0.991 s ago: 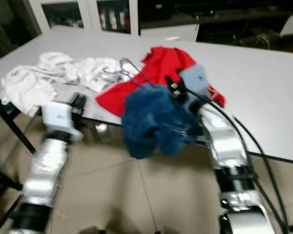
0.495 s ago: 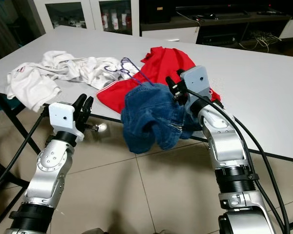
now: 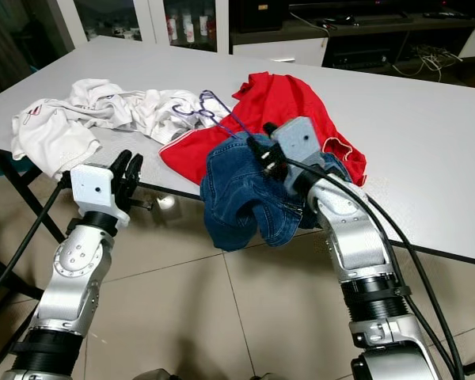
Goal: Hang hanger
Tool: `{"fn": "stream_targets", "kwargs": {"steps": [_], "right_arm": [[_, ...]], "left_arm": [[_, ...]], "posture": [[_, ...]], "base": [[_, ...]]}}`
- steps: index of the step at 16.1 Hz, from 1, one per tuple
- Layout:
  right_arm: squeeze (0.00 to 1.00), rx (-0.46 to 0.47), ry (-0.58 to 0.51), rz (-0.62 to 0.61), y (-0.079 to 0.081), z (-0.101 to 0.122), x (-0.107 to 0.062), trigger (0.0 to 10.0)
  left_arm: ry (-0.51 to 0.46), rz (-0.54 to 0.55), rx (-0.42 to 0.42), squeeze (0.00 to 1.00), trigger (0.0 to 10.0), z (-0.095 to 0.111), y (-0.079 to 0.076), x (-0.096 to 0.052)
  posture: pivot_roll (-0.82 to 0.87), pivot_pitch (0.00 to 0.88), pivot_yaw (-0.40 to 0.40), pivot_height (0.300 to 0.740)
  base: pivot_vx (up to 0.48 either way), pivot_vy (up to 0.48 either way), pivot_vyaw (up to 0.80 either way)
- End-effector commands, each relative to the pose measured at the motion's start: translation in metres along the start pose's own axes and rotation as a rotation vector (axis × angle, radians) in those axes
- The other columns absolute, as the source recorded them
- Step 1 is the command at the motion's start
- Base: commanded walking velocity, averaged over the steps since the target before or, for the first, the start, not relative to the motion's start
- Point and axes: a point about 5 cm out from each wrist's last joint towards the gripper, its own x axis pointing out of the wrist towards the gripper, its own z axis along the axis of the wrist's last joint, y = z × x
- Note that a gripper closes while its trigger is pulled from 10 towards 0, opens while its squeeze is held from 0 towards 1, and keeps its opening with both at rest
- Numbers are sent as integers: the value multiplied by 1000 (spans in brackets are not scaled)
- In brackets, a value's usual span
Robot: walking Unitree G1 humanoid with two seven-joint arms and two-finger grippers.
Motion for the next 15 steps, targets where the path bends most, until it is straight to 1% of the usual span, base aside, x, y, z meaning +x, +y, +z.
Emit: {"fn": "stream_targets", "kwargs": {"steps": [1,7,15], "right_arm": [[0,-15,-24,28,4,5,-1,10000],[0,-15,-15,56,9,3,1,10000],[0,-8,-16,52,9,2,1,10000]], "left_arm": [[8,12,16,0,10000,0,3,1],[9,15,20,0,10000,0,4,1],[6,14,15,0,10000,1,3,1]], "posture": [[-103,0,40,740],[-96,0,42,740],[-97,0,45,740]], "base": [[304,0,0],[344,0,0],[404,0,0]]}}
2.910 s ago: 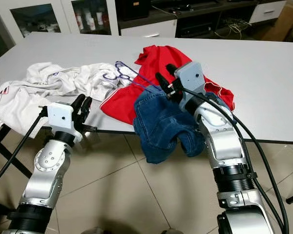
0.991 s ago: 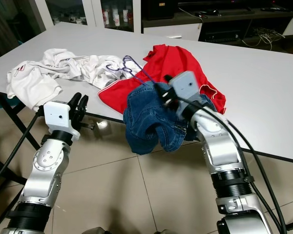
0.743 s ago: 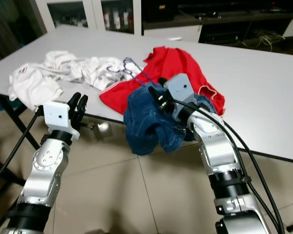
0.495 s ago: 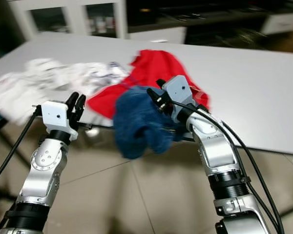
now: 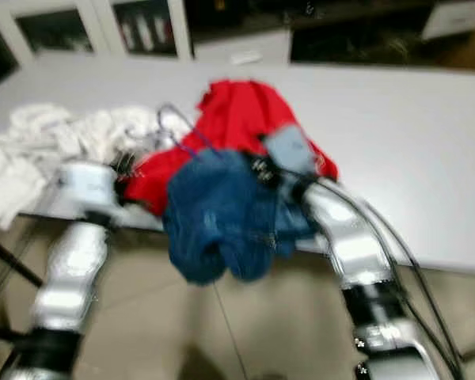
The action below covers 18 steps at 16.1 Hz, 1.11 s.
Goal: Hang hanger
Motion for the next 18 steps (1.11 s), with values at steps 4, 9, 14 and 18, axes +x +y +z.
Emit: {"fn": "stream_targets", "kwargs": {"steps": [4,9,14,18], "right_arm": [[0,-29,-59,17,4,14,6,10000],[0,-12,-59,1,0,15,7,10000],[0,-27,-42,0,-3,15,10,10000],[0,-48,-2,39,0,14,20,10000]], "left_arm": [[8,31,26,0,10000,0,12,-2],[1,26,12,0,10000,-1,10,-3],[3,28,7,0,10000,-1,9,-1],[1,22,5,0,10000,-1,6,0]], "posture": [[-94,0,42,740],[-92,0,36,740],[-96,0,29,740],[-96,0,24,740]], "base": [[404,0,0],[232,0,264],[0,0,0],[0,0,0]]}}
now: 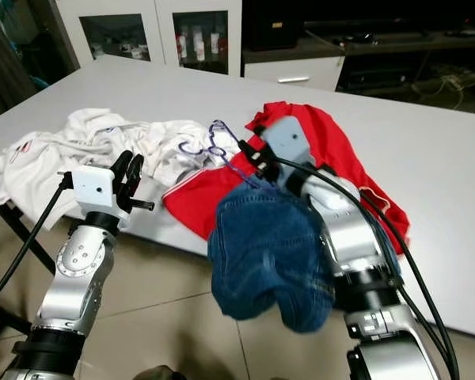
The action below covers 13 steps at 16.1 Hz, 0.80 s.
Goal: Hang hanger
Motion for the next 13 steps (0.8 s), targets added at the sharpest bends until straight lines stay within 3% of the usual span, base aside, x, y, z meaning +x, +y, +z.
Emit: {"fn": "stream_targets", "kwargs": {"steps": [1,5,13], "right_arm": [[0,-22,26,30,2,3,10,10000],[0,-50,86,64,3,-2,24,10000],[0,-24,132,52,1,-10,36,10000]], "left_arm": [[-4,-3,8,0,10000,1,0,1],[-5,1,10,0,10000,1,-1,0],[4,22,15,0,10000,0,2,-7]], "posture": [[-95,0,22,740],[-76,0,10,740],[-56,0,8,740]], "base": [[0,0,0],[0,0,0],[0,0,0]]}}
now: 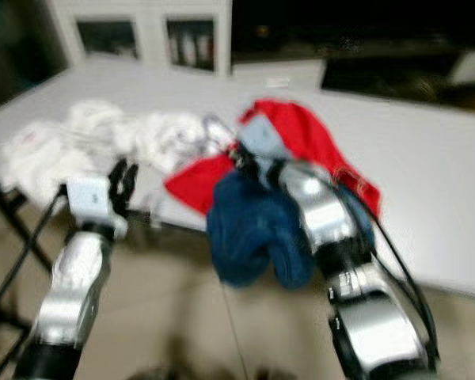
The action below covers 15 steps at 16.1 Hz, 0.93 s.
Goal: Hang hanger
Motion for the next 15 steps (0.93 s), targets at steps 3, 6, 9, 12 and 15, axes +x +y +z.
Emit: {"fn": "stream_targets", "kwargs": {"steps": [3,6,9,12,15], "right_arm": [[0,6,-13,-20,-5,1,-1,10000],[0,12,-17,-29,-6,0,-1,10000],[0,18,-29,-43,-7,1,-1,10000],[0,23,-38,-66,-9,2,-2,10000],[0,34,-80,-209,-19,6,-4,10000]], "left_arm": [[-11,-2,12,0,10000,4,1,3],[-13,-6,12,0,10000,5,0,5],[-14,-8,13,0,10000,6,0,6],[-17,-8,12,0,10000,7,0,7],[-31,-8,4,0,10000,9,0,7]], "posture": [[-59,0,12,740],[-65,0,17,740],[-67,0,20,740],[-66,0,20,740],[-65,0,19,740]], "base": [[0,0,0],[0,0,0],[0,0,0],[0,0,0],[0,0,0]]}}
